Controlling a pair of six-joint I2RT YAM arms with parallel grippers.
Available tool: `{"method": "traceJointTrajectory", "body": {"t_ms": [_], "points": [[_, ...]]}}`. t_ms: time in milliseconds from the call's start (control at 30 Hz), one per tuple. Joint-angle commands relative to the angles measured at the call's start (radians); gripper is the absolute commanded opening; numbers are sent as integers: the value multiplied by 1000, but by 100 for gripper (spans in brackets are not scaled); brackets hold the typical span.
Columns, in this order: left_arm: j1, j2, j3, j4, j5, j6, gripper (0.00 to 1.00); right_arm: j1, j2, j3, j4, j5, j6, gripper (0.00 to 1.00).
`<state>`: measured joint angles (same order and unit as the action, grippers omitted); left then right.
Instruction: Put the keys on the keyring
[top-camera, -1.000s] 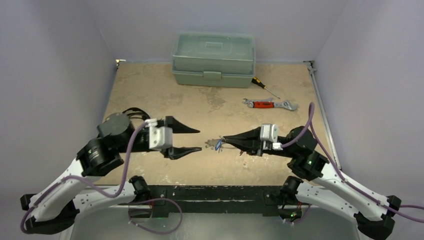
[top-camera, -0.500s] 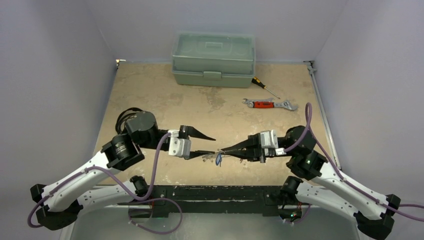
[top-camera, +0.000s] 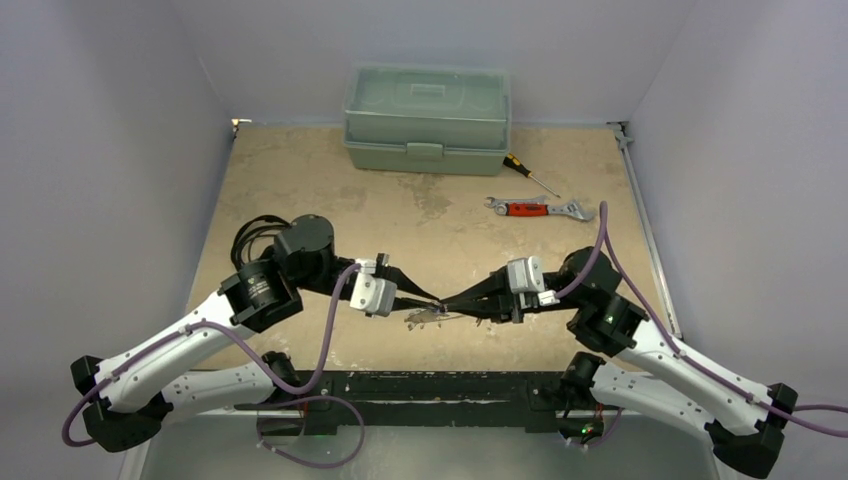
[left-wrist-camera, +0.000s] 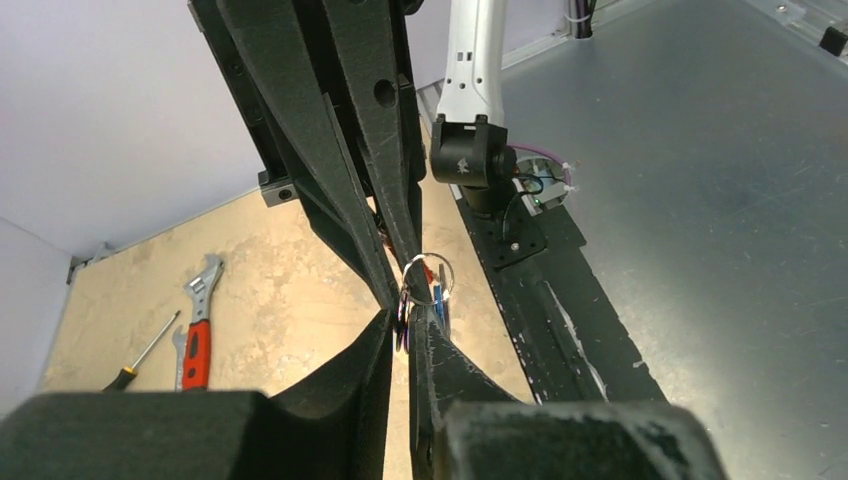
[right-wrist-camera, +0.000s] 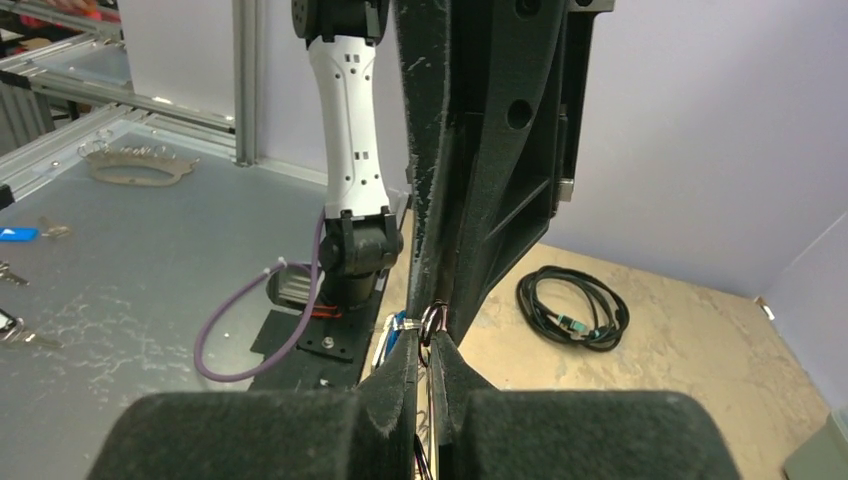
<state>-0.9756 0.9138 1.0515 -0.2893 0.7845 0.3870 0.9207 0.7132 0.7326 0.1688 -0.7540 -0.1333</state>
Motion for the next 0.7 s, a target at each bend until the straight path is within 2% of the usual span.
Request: {"method": "traceJointTrajectory", "body": {"t_ms": [0,167,233,267,333,400,467,667], "points": [[0,32,48,-17,18,48,2,4,4,42,45,-16,-2,0],[0,37,47,-39,24,72,0,4,3,42,46,-22,-5,0],[0,29,40,-35,-25,81,0,4,1,41,45,-1,-2,0],[-1,23,35,-29,-58,85,0,4,1,41,46,15,0,4],[0,6,18,2,-130,83,0,4,-3,39,46,59,7,26],[0,-7,-3,35,-177,77,0,4,-11,40,41,104,16,42],[0,-10,-13,53,-197,73,0,4,-28,40,36,172,35,52],[2,-18,-44,91,-247,50,0,4,-88,24,6,350,120,59]]}}
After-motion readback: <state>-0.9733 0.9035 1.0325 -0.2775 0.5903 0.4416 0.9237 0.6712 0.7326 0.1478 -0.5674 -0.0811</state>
